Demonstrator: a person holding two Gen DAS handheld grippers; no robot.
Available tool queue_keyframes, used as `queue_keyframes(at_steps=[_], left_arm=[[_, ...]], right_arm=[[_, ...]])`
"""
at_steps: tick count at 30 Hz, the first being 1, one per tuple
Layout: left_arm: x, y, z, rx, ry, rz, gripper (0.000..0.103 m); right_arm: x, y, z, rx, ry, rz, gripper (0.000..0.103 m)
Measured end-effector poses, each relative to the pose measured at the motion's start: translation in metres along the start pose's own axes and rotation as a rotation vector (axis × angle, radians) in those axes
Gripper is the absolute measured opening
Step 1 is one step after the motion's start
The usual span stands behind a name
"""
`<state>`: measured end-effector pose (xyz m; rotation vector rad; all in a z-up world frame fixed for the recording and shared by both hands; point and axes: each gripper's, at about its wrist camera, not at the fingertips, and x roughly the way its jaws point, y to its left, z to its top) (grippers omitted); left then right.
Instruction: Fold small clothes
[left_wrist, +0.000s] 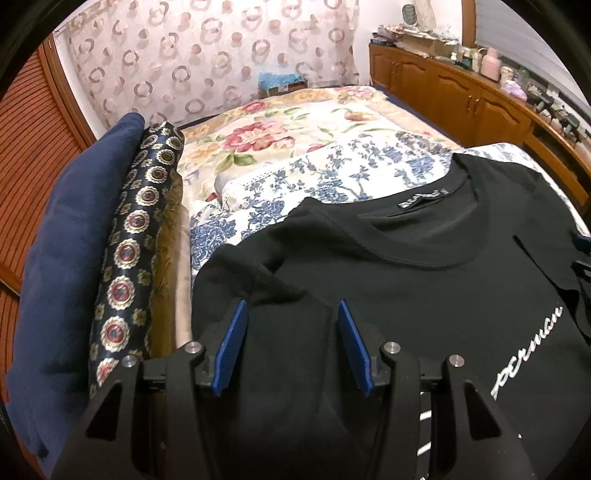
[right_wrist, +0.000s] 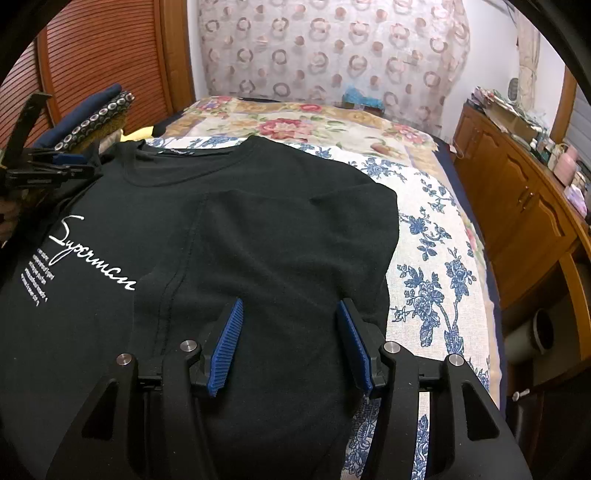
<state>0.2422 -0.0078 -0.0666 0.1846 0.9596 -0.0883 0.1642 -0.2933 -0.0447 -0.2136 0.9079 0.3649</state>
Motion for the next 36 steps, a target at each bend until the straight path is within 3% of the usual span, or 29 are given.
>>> queue_keyframes(at_steps=[3,5,8,19,24,30,33,36], left_arm=[[0.006,0.002,-0.001,0.001,0.006,0.012,0.044],[0.007,0.004,-0.002,-0.001,0.012,0.018,0.024],[0.001,0.008,-0.004,-0.007,-0.003,0.015,0.004],[-0.093,0.055,0.006,-0.052,-0.217,0.088,0.002],[-0.108,0.084,0.002,-0.103,-0.246,0.103,0.001],[-0.112,0.075,-0.006,-0.085,-0.244,0.018,0.001],[-0.103,0.057,-0.005,-0.046,-0.209,-0.037,0.009],[-0.088,0.035,-0.003,0.006,-0.169,-0.071,0.027]], right_arm=[[0.0,0.001,0.0,0.0,0.0,-0.001,0.054],[0.0,0.0,0.0,-0.001,0.0,-0.001,0.054],[0.0,0.0,0.0,-0.001,0.0,-0.001,0.054],[0.001,0.0,0.0,-0.001,0.0,-0.002,0.054],[0.001,0.0,0.0,-0.001,0.0,-0.001,0.055],[0.001,0.001,0.0,0.001,0.0,-0.001,0.055],[0.001,0.0,0.0,0.0,0.0,-0.004,0.055],[0.001,-0.003,-0.002,0.001,0.0,-0.006,0.056]])
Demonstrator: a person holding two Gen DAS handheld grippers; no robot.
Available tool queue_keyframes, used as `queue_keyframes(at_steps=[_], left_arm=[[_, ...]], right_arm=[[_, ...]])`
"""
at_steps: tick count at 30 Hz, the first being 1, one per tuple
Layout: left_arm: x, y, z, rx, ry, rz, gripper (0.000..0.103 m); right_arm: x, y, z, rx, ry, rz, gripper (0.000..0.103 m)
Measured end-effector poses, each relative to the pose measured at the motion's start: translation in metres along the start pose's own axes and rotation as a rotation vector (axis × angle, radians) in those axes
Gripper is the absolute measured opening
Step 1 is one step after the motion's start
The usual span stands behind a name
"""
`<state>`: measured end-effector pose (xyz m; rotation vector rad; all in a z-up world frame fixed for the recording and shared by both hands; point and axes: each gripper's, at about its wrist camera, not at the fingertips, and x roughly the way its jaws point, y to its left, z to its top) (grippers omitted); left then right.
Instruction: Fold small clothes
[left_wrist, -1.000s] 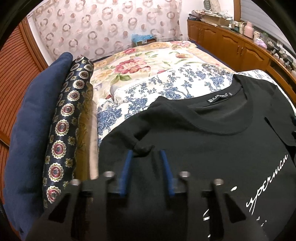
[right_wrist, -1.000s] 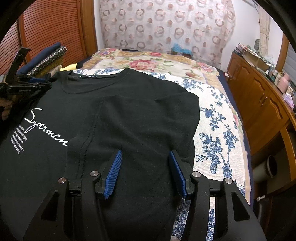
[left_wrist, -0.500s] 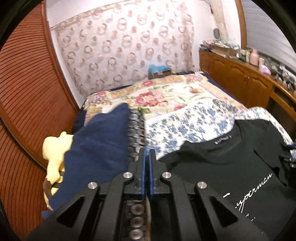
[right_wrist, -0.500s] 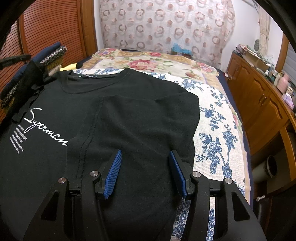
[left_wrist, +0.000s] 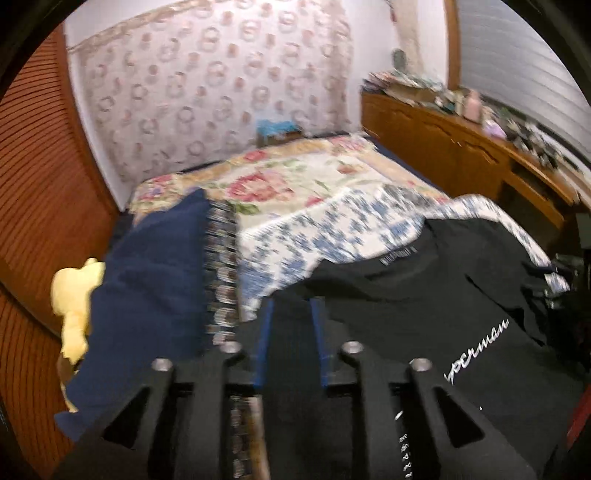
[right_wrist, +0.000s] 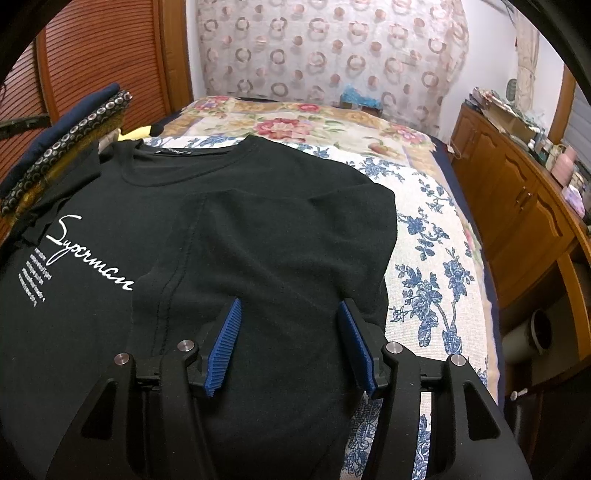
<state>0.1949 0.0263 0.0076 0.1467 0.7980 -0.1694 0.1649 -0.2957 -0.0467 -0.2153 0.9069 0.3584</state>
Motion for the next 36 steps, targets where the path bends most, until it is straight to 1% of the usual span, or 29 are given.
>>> queue_keyframes(at_steps=[3,4,6,7,9,11,13,14,15,16,18,19,22,25,28,33,36], left_arm=[[0.024,-0.02,-0.006,0.04,0.071,-0.038,0.036],[0.033,-0.027,-0.009,0.054,0.095,-0.042,0.038],[0.045,-0.036,-0.014,0.069,0.129,-0.043,0.038],[0.052,-0.039,-0.016,0.074,0.148,-0.039,0.038],[0.064,-0.042,-0.021,0.073,0.167,-0.008,0.038],[0.074,-0.045,-0.024,0.076,0.193,-0.001,0.038],[0.082,-0.046,-0.025,0.092,0.21,0.033,0.038],[0.083,-0.045,-0.026,0.101,0.202,0.055,0.038],[0.082,-0.043,-0.026,0.103,0.193,0.069,0.035],[0.082,-0.041,-0.026,0.101,0.189,0.084,0.021],[0.078,-0.034,-0.025,0.088,0.185,0.08,0.006],[0.075,-0.031,-0.025,0.083,0.178,0.071,0.002],[0.057,-0.023,-0.022,0.066,0.128,0.085,0.001],[0.031,-0.012,-0.014,0.033,0.055,0.092,0.001],[0.006,0.0,-0.009,0.009,-0.001,0.098,0.001],[-0.017,0.021,-0.003,-0.032,-0.062,0.111,0.001],[-0.026,0.03,-0.004,-0.061,-0.093,0.101,0.001]], right_arm=[[0.0,0.0,0.0,0.0,0.0,-0.001,0.056],[0.0,0.0,0.0,0.0,0.0,-0.001,0.056],[0.0,-0.001,-0.001,0.0,0.0,-0.001,0.057],[0.0,0.0,0.0,0.0,0.0,-0.001,0.057],[0.0,-0.001,0.0,0.0,0.0,-0.001,0.057],[0.0,-0.002,-0.001,0.0,0.0,0.0,0.057],[0.0,-0.001,-0.001,0.0,0.0,0.0,0.057],[0.0,0.0,0.0,0.0,-0.001,-0.001,0.057],[0.0,0.0,0.0,0.0,-0.001,-0.001,0.057],[0.0,-0.001,-0.001,-0.001,-0.001,-0.002,0.057],[0.0,0.0,0.0,0.0,-0.001,-0.001,0.057],[0.0,-0.002,-0.001,0.0,-0.001,0.0,0.057],[0.0,-0.001,-0.001,0.0,-0.001,-0.001,0.057],[0.0,-0.001,-0.001,-0.001,-0.001,-0.002,0.057],[0.0,-0.001,0.0,0.0,-0.001,-0.001,0.057],[0.0,0.0,0.0,-0.001,-0.001,-0.002,0.057],[0.0,-0.001,0.0,0.004,0.0,0.001,0.058]])
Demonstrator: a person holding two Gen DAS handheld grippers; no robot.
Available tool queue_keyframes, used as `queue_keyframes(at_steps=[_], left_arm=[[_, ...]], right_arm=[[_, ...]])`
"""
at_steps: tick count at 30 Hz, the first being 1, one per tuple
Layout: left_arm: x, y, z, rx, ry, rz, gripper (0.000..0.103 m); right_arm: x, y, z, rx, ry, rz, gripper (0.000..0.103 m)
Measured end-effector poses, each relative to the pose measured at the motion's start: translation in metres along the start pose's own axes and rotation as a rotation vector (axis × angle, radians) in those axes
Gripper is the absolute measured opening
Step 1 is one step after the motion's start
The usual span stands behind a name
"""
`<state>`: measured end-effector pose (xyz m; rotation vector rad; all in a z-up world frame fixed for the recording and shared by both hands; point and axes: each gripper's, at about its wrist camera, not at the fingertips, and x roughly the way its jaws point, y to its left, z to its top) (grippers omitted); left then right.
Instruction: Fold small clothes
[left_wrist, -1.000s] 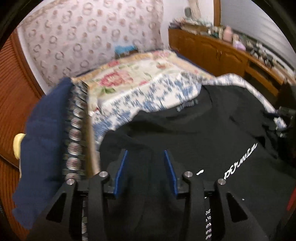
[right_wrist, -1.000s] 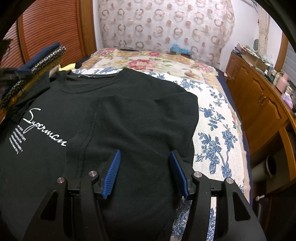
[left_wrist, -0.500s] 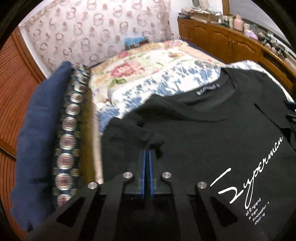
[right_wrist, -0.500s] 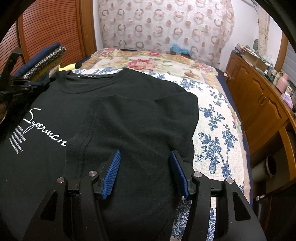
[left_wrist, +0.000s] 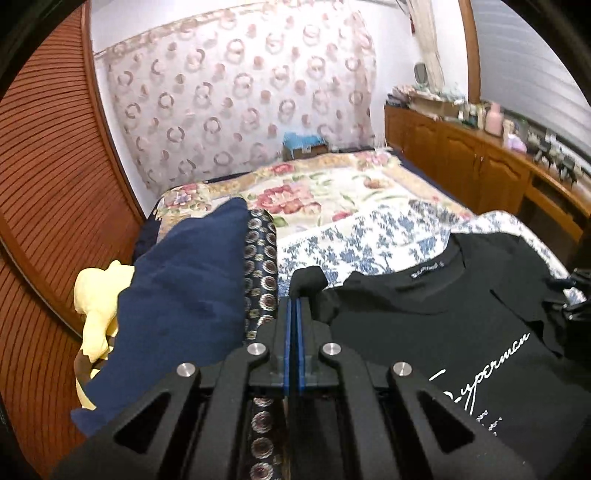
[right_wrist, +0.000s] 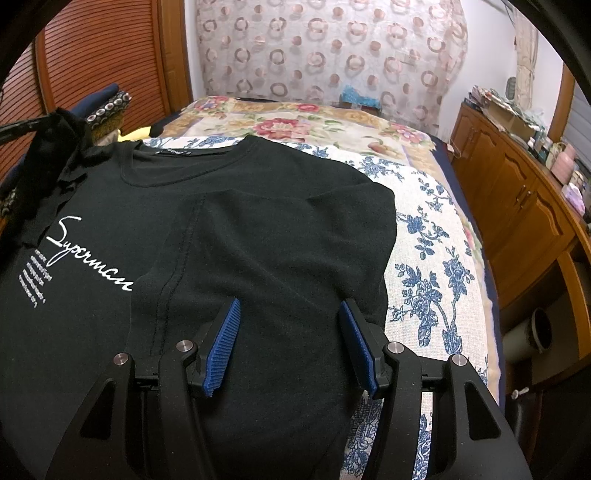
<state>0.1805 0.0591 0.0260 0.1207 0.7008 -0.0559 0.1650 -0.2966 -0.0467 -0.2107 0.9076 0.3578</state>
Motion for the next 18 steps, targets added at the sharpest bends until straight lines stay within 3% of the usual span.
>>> queue_keyframes(at_steps=[7,12,18], left_arm=[[-0.025,0.003,-0.007,-0.016,-0.059,-0.028,0.001],[-0.04,0.002,-0.006,-0.012,-0.086,-0.05,0.001],[-0.047,-0.004,-0.008,-0.007,-0.099,-0.068,0.001]], right_arm=[[-0.003,-0.014,0.006,0.04,-0.003,0.052,0.059],[-0.004,-0.036,0.021,0.081,-0.013,0.014,0.059],[0.023,-0.054,0.042,0.101,0.039,-0.021,0.059]])
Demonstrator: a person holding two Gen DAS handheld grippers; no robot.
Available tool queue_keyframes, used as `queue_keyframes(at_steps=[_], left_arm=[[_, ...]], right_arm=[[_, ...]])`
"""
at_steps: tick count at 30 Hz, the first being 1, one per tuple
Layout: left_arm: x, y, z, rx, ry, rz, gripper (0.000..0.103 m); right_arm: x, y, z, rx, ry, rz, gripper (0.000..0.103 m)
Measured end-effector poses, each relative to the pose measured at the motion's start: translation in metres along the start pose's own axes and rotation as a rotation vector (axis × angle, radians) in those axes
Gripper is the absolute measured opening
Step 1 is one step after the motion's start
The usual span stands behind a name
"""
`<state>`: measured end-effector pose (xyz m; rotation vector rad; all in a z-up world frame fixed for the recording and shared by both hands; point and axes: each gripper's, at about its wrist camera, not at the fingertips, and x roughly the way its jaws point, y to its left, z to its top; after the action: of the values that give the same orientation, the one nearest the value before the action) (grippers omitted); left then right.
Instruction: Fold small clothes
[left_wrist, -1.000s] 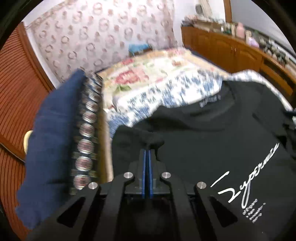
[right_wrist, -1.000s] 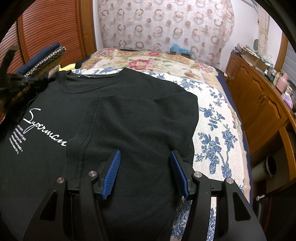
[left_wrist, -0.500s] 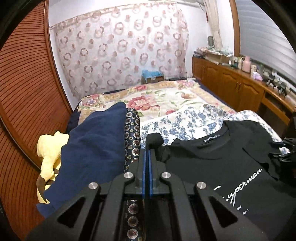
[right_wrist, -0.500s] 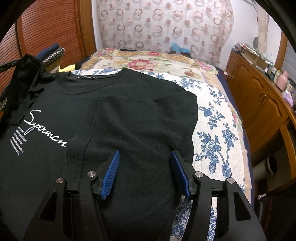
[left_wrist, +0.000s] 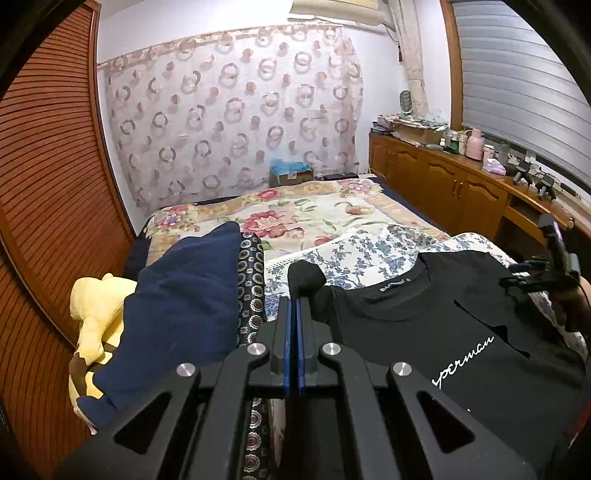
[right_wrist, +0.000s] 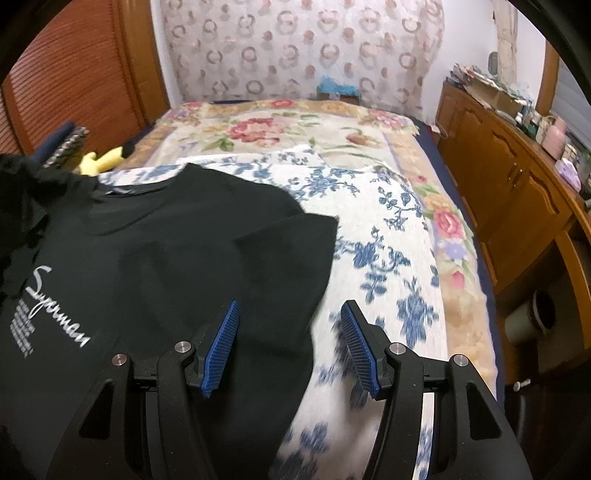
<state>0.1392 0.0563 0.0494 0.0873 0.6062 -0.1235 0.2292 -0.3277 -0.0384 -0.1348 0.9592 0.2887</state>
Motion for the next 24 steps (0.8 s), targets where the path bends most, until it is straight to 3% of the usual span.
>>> queue_keyframes(at_steps=[4,6,7,10,12,17,24], left_arm=[[-0.007,0.001,-0.001,-0.008,-0.014,-0.007,0.001],[-0.012,0.003,-0.001,-0.022,-0.032,-0.016,0.001],[-0.017,0.004,0.0,-0.034,-0.049,-0.029,0.001],[-0.034,0.004,0.003,-0.052,-0.085,-0.076,0.001],[-0.04,0.001,0.003,-0.042,-0.094,-0.079,0.001],[-0.055,-0.008,-0.001,-0.016,-0.101,-0.094,0.001],[-0.07,-0.015,-0.041,-0.018,-0.072,-0.131,0.001]], right_arm=[[0.017,-0.009,0.015,0.025,0.008,-0.022,0.059],[0.021,-0.01,0.021,0.037,0.005,-0.018,0.054],[0.022,-0.011,0.023,0.039,0.003,-0.017,0.046],[0.021,-0.004,0.026,0.023,-0.002,0.041,0.008],[0.018,0.007,0.025,-0.015,-0.008,0.033,0.005],[-0.025,0.026,0.023,-0.049,-0.136,0.074,0.004],[-0.106,0.057,-0.001,-0.115,-0.285,0.14,0.003]])
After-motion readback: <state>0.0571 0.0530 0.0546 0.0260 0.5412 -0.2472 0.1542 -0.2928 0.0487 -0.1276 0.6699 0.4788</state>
